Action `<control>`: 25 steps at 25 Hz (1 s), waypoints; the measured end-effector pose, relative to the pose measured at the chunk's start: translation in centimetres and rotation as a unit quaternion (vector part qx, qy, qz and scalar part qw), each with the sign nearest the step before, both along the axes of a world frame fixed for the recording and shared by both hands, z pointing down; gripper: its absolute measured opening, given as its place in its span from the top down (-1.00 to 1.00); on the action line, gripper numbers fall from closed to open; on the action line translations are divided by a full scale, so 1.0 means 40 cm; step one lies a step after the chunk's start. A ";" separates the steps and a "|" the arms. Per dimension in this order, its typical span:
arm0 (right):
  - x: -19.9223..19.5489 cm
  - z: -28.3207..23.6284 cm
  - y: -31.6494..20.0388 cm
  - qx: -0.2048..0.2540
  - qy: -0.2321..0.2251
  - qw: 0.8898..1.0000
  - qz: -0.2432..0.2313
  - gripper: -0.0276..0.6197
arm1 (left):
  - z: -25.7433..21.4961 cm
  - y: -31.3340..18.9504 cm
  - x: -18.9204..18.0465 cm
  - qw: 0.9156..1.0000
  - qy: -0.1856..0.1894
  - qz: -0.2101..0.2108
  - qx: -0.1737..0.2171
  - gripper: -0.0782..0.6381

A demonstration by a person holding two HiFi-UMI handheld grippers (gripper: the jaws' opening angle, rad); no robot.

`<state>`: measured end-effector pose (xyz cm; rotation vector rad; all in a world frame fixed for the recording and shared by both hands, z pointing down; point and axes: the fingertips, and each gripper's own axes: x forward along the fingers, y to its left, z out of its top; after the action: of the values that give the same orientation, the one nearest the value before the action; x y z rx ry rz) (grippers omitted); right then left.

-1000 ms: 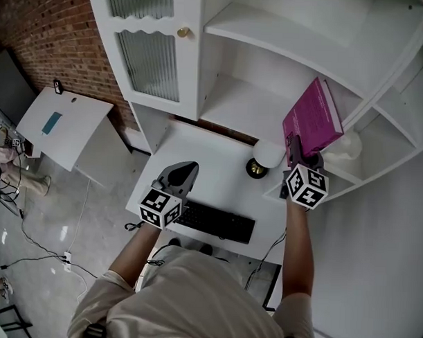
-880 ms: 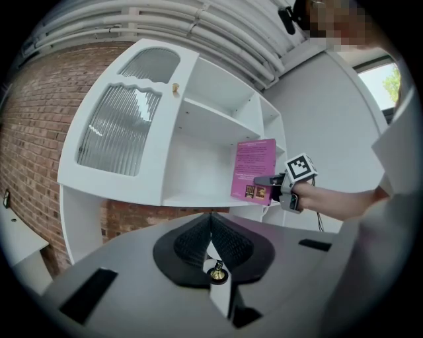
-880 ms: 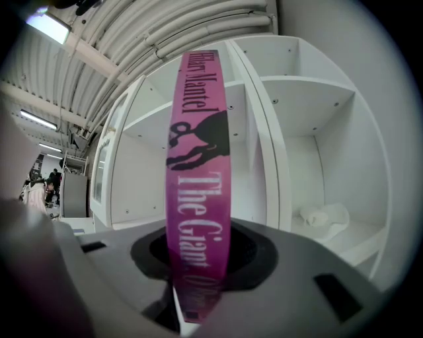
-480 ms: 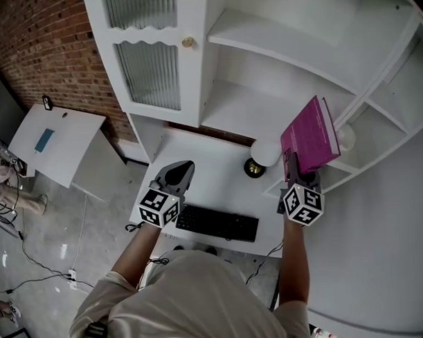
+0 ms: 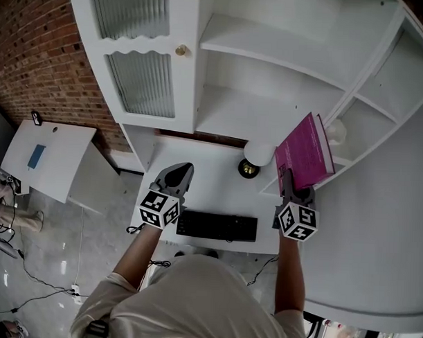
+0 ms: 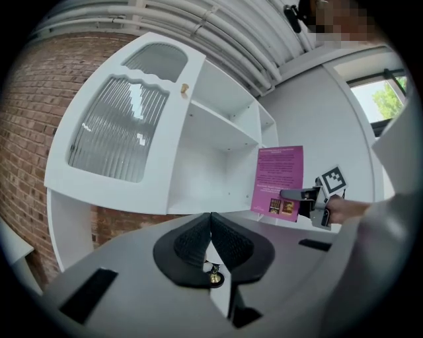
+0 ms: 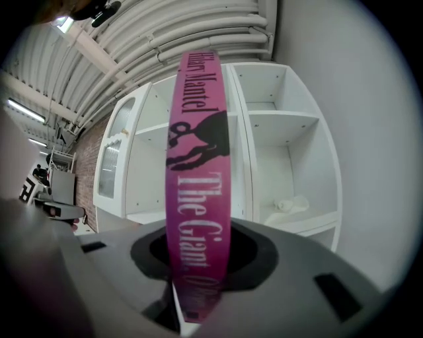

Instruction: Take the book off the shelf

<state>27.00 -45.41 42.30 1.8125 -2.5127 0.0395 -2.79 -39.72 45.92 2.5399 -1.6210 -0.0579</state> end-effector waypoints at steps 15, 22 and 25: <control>0.009 0.109 0.084 -0.045 -0.006 0.999 0.006 0.50 | -0.008 -0.007 0.020 1.000 -0.012 0.011 0.005 0.80; -0.006 0.114 0.087 -0.047 -0.001 0.999 -0.003 0.50 | -0.012 -0.010 0.019 1.000 -0.014 0.011 0.006 0.80; -0.008 0.114 0.087 -0.047 -0.002 0.999 -0.004 0.50 | -0.013 -0.010 0.021 1.000 -0.014 0.012 0.006 0.79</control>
<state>26.67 -41.95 46.86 1.7695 -2.4752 0.1578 -1.97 -40.11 45.40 2.5806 -1.6054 -0.0300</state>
